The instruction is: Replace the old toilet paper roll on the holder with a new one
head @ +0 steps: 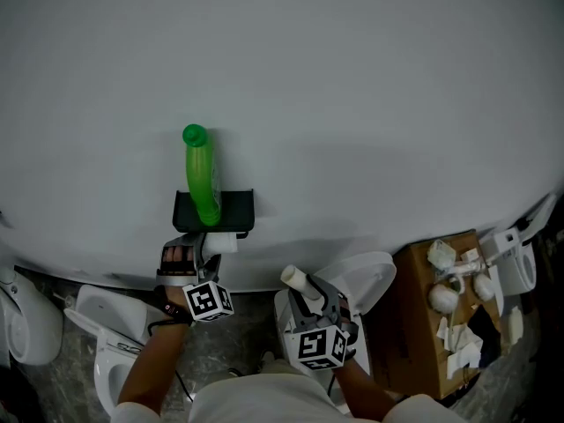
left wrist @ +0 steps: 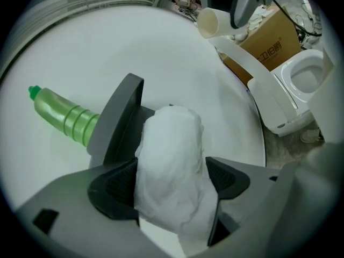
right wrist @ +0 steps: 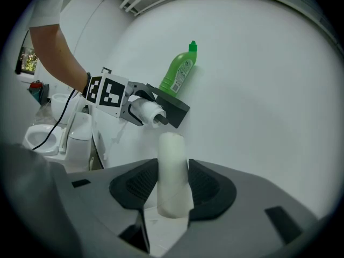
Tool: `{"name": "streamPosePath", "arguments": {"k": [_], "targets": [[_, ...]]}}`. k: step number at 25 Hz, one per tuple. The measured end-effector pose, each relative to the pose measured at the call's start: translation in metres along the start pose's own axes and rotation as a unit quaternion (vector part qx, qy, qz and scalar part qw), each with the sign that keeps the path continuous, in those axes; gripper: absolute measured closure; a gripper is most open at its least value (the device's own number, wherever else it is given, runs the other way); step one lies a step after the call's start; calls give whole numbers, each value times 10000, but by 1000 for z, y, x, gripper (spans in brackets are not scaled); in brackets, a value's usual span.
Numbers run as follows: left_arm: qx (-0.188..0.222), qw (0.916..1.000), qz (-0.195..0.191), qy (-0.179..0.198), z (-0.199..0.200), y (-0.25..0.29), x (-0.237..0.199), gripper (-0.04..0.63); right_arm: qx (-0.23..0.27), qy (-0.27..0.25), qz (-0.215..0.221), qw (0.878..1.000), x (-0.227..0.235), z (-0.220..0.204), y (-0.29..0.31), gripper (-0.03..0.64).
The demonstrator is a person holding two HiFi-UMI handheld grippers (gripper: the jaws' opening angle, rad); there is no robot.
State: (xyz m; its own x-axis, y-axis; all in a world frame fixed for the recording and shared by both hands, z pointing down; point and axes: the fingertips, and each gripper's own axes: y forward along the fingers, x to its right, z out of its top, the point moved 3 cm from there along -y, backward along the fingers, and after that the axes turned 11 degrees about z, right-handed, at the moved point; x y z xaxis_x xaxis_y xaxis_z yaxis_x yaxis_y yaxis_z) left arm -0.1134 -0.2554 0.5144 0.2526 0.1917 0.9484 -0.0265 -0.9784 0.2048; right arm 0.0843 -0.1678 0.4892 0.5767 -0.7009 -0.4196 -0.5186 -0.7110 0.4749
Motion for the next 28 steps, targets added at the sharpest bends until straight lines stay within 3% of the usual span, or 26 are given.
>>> {"name": "streamPosePath", "arguments": {"k": [11,20,28], "targets": [[200,9978,-27,-635,0,-35,-6,216,-5,-133,91,9999,-20,16,-4,440],[121,9949,-40,-999,-13,-54,-12,216,72,-191,167,9997,-37,29,-6,440],[122,9832,-120,-1815,-21,-69,-20,216,95,-224,244,9994,-50,32,-9,440]]}}
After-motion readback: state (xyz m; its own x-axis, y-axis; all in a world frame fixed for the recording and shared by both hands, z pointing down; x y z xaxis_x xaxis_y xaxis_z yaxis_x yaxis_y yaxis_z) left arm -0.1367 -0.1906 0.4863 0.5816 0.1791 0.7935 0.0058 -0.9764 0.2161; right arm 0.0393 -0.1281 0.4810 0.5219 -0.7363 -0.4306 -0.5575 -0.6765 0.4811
